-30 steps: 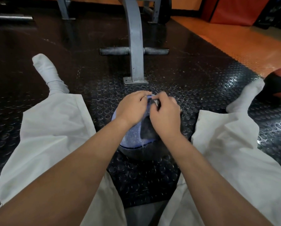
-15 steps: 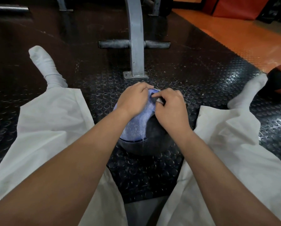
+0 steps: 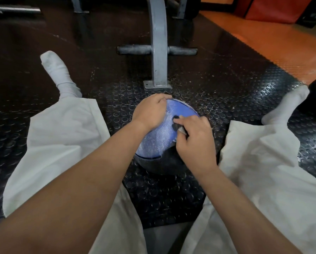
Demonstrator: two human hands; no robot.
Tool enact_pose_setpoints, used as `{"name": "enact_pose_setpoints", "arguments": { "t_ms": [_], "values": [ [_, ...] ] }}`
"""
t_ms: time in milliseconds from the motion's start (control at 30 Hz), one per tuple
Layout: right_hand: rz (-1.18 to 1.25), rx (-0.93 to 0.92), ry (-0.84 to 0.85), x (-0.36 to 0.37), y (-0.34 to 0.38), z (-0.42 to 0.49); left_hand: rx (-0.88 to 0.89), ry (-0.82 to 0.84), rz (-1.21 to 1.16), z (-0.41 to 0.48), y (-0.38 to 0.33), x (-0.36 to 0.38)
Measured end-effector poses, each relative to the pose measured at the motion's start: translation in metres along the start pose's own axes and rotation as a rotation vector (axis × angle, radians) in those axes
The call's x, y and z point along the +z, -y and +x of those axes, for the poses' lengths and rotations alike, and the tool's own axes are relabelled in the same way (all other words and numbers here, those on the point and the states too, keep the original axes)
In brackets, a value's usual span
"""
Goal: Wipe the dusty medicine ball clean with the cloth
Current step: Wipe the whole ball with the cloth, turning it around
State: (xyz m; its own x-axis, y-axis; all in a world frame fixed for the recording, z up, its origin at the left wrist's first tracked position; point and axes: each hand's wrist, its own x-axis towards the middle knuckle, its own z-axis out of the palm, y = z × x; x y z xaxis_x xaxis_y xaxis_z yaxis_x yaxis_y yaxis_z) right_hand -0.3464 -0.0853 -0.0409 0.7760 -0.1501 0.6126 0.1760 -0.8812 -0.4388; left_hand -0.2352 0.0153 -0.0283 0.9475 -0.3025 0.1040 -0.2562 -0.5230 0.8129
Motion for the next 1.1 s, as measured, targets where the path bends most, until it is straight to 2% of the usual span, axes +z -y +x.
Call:
{"name": "enact_pose_setpoints", "arguments": {
  "t_ms": [67,167,233,300,367,500,667,800,967,1100],
  "values": [
    [0.019,0.037,0.030,-0.002,-0.003,0.008,0.013,0.001,0.003,0.000,-0.001,0.002],
    [0.003,0.189,0.128,0.002,-0.007,0.046,0.033,0.001,-0.001,-0.003,-0.003,0.006],
    [0.068,0.317,0.214,0.006,-0.012,0.073,0.041,-0.010,0.021,-0.005,-0.005,0.007],
    [0.113,0.360,0.250,0.010,-0.013,0.084,0.027,-0.021,0.038,-0.005,-0.005,0.006],
    [0.067,0.313,0.219,0.017,-0.010,0.073,-0.008,-0.019,0.010,-0.002,-0.004,0.003],
    [-0.060,0.172,0.012,0.027,0.001,0.010,-0.071,-0.015,-0.010,0.008,-0.006,0.000],
    [-0.164,0.120,-0.032,0.036,0.003,-0.050,-0.059,0.009,0.001,0.006,-0.009,0.003],
    [-0.184,0.128,-0.016,0.028,0.000,-0.009,-0.027,-0.038,-0.009,-0.001,-0.008,0.004],
    [-0.103,0.294,0.236,0.022,-0.011,0.062,-0.012,-0.037,0.042,-0.002,-0.008,0.007],
    [-0.121,0.203,0.050,0.031,-0.006,0.036,-0.074,-0.011,0.018,0.006,-0.007,0.002]
  ]
}}
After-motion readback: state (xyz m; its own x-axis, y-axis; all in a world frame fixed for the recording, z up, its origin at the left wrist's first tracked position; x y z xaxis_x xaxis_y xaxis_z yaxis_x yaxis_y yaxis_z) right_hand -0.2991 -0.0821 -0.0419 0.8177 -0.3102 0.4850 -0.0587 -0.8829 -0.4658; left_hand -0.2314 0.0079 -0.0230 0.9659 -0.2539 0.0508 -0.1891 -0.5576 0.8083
